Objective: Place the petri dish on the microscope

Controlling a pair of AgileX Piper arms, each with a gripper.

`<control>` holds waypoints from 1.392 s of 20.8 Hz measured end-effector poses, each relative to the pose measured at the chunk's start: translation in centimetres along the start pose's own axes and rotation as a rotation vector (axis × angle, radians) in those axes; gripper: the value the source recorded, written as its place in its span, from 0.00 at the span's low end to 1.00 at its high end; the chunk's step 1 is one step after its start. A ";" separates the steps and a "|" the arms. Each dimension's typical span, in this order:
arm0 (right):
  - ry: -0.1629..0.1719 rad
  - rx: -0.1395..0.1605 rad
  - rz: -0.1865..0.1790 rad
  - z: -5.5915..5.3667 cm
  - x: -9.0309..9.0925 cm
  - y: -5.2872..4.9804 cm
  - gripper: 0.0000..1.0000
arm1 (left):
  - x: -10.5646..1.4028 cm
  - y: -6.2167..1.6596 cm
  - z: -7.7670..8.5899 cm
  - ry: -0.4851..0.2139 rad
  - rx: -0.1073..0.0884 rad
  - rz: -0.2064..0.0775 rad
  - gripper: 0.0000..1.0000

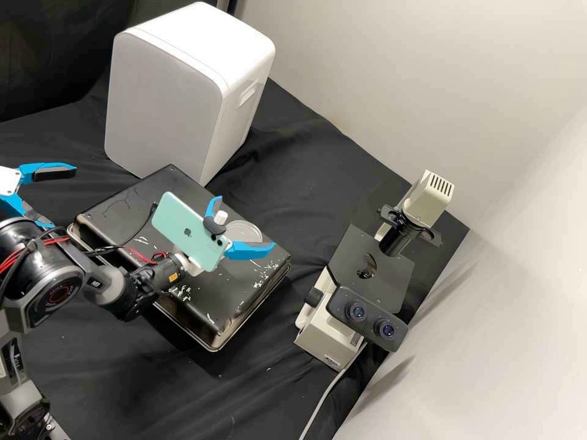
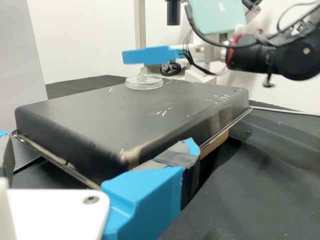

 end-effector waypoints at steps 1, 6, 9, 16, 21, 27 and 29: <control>-0.003 -0.001 -0.003 0.2 -0.5 -0.2 1.00 | 0.0 0.00 0.0 0.000 -0.001 0.000 1.00; -0.027 -0.003 -0.023 1.4 -1.6 -1.3 1.00 | 0.1 -0.21 0.2 -0.008 -0.004 -0.011 1.00; -0.055 -0.004 -0.053 2.1 -1.9 -2.0 1.00 | 0.1 -0.27 0.2 -0.006 -0.008 -0.013 1.00; -0.092 -0.016 -0.055 2.8 -0.7 -2.9 1.00 | 0.2 -0.38 0.1 0.005 -0.015 -0.017 1.00; -0.071 -0.026 -0.030 2.5 0.7 -2.6 1.00 | 0.2 -0.38 0.1 0.005 -0.015 -0.017 1.00; -0.069 -0.038 -0.034 2.2 2.3 -2.6 1.00 | 0.2 -0.49 0.1 0.007 -0.017 -0.023 1.00; -0.061 -0.042 -0.036 1.9 2.6 -2.6 1.00 | 0.2 -0.49 0.1 0.007 -0.017 -0.023 1.00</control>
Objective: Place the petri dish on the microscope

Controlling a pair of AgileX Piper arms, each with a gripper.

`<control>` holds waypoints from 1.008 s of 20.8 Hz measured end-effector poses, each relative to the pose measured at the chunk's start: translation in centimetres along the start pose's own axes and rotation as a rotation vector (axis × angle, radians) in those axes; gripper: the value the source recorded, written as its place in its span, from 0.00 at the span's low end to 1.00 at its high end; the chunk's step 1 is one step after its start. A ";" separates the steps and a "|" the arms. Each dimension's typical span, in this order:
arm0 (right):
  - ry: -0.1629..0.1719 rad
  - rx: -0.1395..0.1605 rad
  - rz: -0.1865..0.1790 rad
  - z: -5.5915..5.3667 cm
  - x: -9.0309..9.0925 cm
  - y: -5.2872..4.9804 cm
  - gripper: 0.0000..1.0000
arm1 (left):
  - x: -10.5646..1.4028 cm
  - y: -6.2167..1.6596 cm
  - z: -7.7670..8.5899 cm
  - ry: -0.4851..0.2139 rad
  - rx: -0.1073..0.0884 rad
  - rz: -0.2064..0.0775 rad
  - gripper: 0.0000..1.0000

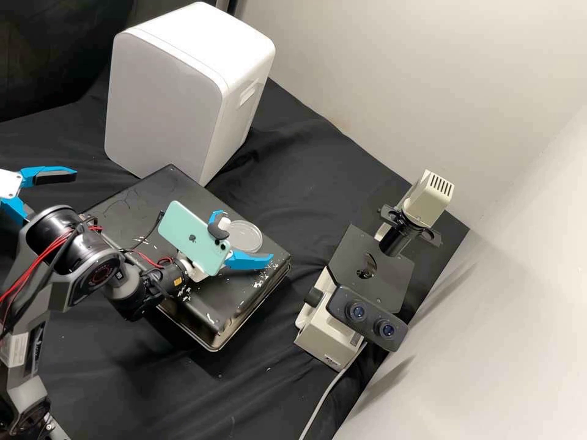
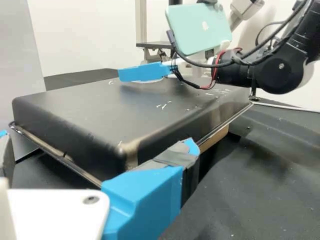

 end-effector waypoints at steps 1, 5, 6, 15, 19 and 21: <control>0.008 0.000 0.001 -0.2 0.2 0.0 1.00 | 0.0 0.00 0.0 0.000 0.000 0.000 1.00; 0.017 0.001 -0.008 -0.6 0.5 -0.1 1.00 | 0.0 0.01 0.0 0.003 -0.001 0.001 1.00; 0.015 0.001 -0.010 -0.7 0.5 -0.1 1.00 | 0.0 0.01 0.0 0.003 -0.001 0.001 1.00; -0.008 0.000 -0.046 -0.5 0.5 -0.6 1.00 | 0.0 -0.06 -0.2 0.014 -0.007 -0.001 1.00; -0.014 0.000 -0.053 -0.3 0.6 -0.8 1.00 | 0.3 0.04 -0.2 0.017 -0.008 0.002 1.00; -0.017 -0.001 -0.056 -0.2 0.6 -0.9 1.00 | 0.3 0.04 -0.2 0.019 -0.009 0.003 1.00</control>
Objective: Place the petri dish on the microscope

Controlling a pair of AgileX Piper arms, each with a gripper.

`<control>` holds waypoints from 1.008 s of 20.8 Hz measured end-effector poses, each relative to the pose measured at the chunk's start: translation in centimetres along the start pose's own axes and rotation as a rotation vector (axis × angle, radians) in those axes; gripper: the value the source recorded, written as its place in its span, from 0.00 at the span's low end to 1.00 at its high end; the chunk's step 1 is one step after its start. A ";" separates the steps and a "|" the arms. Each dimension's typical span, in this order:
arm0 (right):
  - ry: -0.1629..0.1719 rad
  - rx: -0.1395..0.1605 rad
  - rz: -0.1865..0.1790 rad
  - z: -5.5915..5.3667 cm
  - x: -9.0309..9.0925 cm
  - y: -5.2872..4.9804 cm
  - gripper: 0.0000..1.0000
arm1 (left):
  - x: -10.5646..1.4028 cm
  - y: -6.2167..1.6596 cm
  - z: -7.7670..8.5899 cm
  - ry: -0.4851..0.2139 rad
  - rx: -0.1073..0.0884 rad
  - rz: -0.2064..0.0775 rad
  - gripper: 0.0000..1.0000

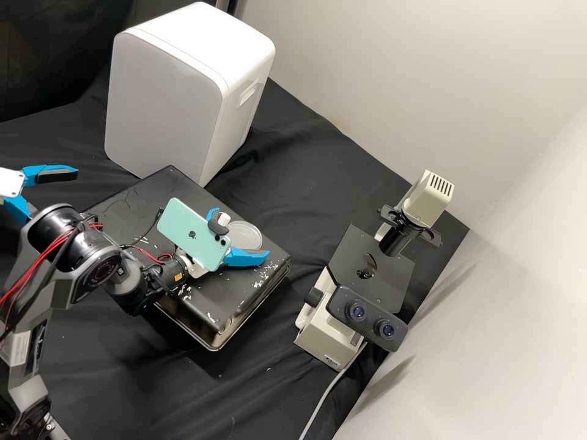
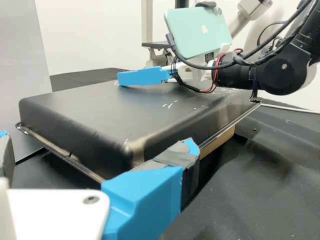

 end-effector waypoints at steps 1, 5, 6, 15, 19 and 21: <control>0.002 0.000 0.002 0.0 0.0 0.0 1.00 | 0.0 -0.03 0.1 -0.002 0.000 -0.002 1.00; -0.009 0.004 -0.010 0.3 0.1 -0.4 1.00 | 0.1 -0.13 0.1 -0.006 -0.001 -0.007 1.00; -0.010 0.006 -0.010 0.3 0.1 -0.4 1.00 | 0.1 -0.13 0.1 -0.006 -0.001 -0.007 1.00; -0.006 0.054 -0.013 0.3 0.1 -0.4 0.00 | 0.1 -0.13 0.1 -0.007 -0.001 -0.007 1.00; -0.005 0.060 -0.014 0.4 0.1 -0.3 0.00 | 0.1 -0.13 0.1 -0.007 -0.001 -0.007 1.00; -0.007 0.060 -0.012 0.4 0.1 -0.3 0.00 | 0.1 -0.13 0.1 -0.006 -0.001 -0.007 1.00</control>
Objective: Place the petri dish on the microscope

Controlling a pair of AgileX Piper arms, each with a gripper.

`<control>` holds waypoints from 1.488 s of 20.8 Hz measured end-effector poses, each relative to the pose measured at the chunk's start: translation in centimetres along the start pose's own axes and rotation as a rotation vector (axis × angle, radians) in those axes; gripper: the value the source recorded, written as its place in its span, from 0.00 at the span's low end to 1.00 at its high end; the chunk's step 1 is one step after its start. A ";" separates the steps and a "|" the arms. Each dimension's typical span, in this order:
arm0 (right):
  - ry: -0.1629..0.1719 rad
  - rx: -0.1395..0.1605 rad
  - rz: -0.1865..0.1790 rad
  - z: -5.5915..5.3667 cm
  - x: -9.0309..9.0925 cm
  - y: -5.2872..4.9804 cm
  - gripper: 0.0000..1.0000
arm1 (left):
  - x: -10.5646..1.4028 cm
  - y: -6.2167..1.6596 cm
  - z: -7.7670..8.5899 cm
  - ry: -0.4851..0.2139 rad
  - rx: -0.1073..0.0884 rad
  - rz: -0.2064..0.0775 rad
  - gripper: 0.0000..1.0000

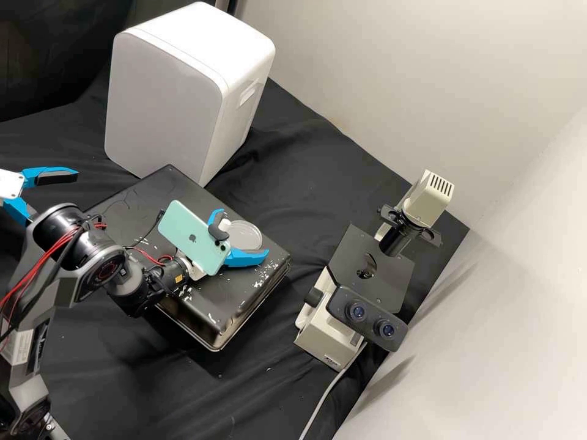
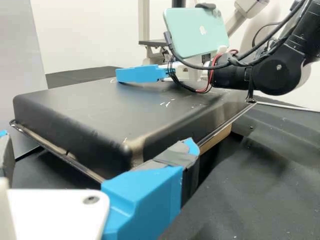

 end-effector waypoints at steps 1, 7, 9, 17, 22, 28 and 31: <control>0.000 0.000 0.000 0.0 0.0 0.0 0.00 | 0.0 0.00 0.0 0.001 -0.001 0.001 1.00; -0.001 0.011 0.001 0.0 0.0 0.0 0.00 | 0.0 0.00 0.0 0.005 -0.005 0.002 1.00; -0.001 0.023 0.001 0.0 0.0 0.0 0.00 | 0.0 0.01 0.0 0.009 -0.007 0.004 1.00; -0.005 0.039 0.006 0.2 0.0 0.2 0.00 | 0.0 0.01 0.0 0.009 -0.007 0.004 1.00; -0.006 0.040 0.006 0.2 0.0 0.2 0.00 | 0.0 0.01 0.0 0.009 -0.007 0.004 1.00; -0.006 0.045 0.006 0.2 0.0 0.2 0.00 | 0.1 -0.19 -0.1 0.012 -0.009 -0.008 1.00; 0.001 0.042 0.017 0.2 -0.2 0.8 0.00 | 0.1 -0.19 -0.1 0.012 -0.009 -0.008 1.00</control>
